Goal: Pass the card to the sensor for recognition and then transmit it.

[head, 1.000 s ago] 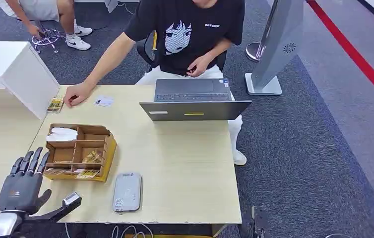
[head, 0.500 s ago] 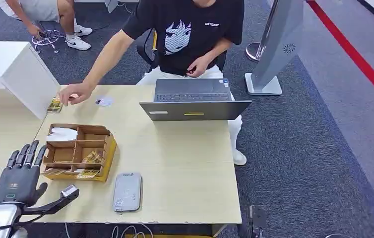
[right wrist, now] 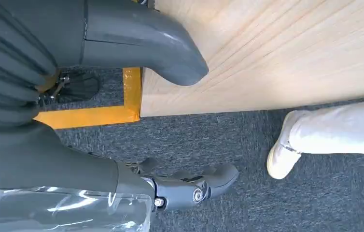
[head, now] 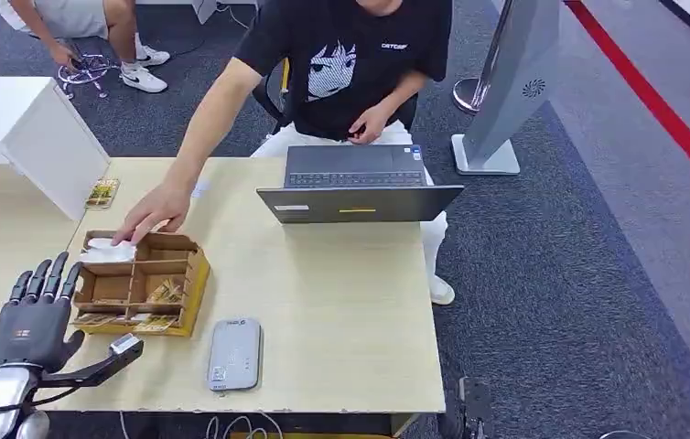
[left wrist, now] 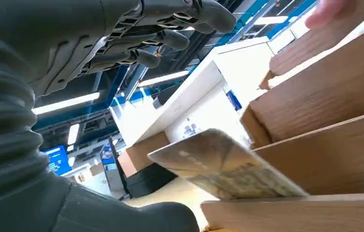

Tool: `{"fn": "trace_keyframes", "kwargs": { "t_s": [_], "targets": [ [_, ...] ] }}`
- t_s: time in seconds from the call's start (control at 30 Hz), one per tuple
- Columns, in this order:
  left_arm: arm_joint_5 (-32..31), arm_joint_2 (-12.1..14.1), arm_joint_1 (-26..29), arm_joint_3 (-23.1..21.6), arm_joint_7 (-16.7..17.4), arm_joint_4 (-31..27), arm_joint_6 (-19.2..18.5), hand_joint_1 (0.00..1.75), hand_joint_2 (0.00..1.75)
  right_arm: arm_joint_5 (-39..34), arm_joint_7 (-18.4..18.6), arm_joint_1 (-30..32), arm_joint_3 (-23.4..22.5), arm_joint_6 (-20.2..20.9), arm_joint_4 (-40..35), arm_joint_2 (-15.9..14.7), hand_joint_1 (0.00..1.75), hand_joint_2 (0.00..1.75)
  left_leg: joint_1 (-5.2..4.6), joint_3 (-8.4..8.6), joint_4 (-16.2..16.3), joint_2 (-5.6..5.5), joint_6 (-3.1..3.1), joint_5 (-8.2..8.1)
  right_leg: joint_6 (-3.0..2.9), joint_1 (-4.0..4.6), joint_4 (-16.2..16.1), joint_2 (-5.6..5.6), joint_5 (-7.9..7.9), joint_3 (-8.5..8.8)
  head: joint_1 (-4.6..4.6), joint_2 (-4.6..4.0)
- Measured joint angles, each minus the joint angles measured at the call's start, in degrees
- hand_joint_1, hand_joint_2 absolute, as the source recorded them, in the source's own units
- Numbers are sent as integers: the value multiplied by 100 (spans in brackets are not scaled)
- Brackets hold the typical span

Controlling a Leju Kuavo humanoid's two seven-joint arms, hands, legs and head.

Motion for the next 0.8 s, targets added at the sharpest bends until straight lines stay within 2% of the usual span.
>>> {"fn": "trace_keyframes", "kwargs": {
  "t_s": [0.8],
  "targets": [
    [0,4,1,0,0,35,4,0,175,0,0,0,33,0,0,-2,0,175,1,0,0,1,0,0,0,1,0,1,0,0,0,0]
  ]
}}
